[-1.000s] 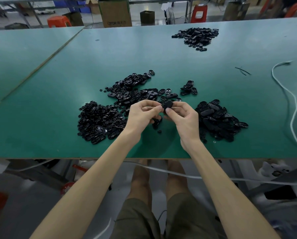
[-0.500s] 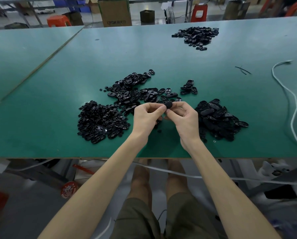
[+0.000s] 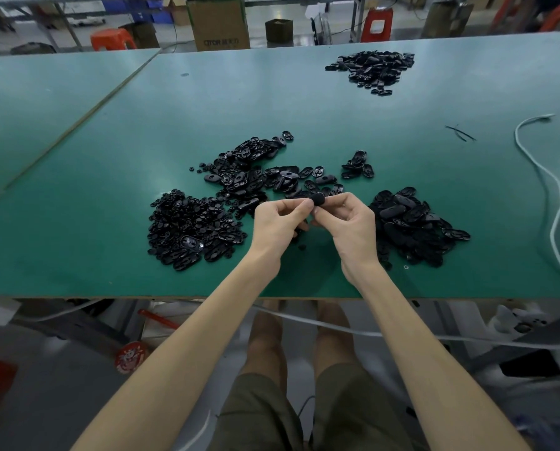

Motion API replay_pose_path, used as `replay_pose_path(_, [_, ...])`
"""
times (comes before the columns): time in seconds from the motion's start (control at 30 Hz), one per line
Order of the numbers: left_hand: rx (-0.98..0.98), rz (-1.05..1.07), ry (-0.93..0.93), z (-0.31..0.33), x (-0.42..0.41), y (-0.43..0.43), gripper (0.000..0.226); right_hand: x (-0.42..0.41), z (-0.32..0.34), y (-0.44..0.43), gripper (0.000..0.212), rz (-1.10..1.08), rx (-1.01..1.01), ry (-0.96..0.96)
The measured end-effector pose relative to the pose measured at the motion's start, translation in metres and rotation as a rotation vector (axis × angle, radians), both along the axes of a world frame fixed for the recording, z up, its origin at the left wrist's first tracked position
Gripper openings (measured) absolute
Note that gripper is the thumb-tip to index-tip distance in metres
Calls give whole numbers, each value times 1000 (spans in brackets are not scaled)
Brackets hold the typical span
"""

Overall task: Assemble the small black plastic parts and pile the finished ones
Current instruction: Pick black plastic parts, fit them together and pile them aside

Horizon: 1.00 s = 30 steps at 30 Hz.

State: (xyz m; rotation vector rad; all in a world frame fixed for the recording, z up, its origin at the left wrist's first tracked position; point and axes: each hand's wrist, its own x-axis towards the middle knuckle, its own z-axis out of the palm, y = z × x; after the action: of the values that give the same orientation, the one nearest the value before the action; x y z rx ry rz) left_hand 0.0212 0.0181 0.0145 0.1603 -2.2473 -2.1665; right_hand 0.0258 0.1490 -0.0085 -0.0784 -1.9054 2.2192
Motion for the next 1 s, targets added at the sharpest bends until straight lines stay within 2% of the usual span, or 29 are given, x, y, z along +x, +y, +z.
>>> replay_pose_path(0.37, [31, -17, -24, -1, 0, -3, 7, 1, 1, 0, 12, 9, 7, -2])
replay_pose_path(0.53, [55, 7, -34, -2, -2, -5, 21, 0, 3, -1, 6, 23, -36, 13])
replay_pose_path(0.7, [48, 5, -27, -3, -2, -8, 24, 0, 5, -1, 26, 34, -72, -5])
replay_pose_path(0.83, [72, 10, -6, -4, 0, -9, 35, 0, 3, -1, 28, 41, -91, -8])
replay_pose_path(1.0, [34, -40, 87, -4, 1, -14, 18, -1, 2, 0, 21, 15, -79, 3])
